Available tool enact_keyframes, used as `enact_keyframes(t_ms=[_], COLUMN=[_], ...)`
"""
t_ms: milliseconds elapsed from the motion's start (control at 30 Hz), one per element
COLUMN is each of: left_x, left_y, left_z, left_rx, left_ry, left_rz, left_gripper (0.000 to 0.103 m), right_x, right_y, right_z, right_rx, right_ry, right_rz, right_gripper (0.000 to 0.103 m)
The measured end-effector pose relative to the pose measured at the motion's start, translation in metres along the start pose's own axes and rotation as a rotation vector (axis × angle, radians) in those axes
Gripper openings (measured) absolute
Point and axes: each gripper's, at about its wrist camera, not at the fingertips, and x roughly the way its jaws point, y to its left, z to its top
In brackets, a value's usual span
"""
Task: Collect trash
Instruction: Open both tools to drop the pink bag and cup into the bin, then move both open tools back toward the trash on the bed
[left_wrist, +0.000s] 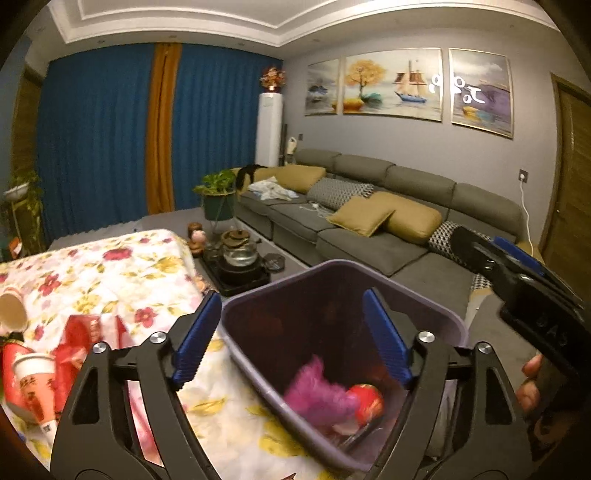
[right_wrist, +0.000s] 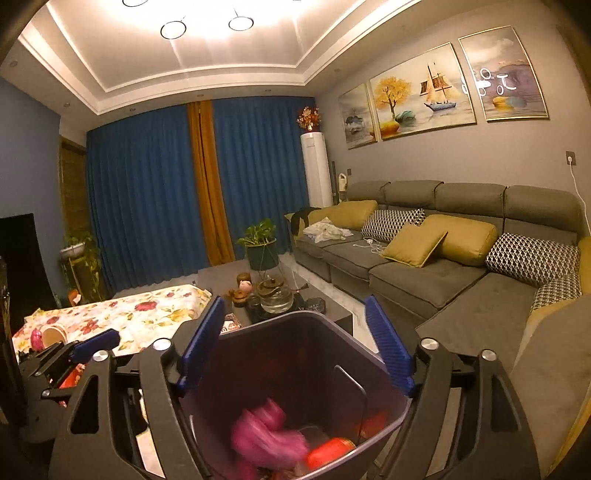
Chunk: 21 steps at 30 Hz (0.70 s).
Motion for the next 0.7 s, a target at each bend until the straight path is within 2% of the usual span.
enact_keyframes(t_ms=[100,367,700], left_x=[-0.012,-0.054,-0.122], left_y=[0.009,0.041,0.096], left_z=[-0.002,-0.014,-0.035], left_rx=[-0.02,-0.065,-0.126], left_ry=[-0.003,-0.013,-0.046], left_rz=[0.033,0.161,0.328], left_gripper=[0.083,0.085,0.085], right_x=[-0.008,-0.02,-0.033], right_y=[0.002,0.021,0.074], right_z=[-0.001,-0.011,-0.022], right_rx=[0.002,-0.015,-0.071], right_ry=[-0.006,0.031,0.031], right_rz=[0.008,0.061,0.171], right_gripper=[0.086,0.087,0.088])
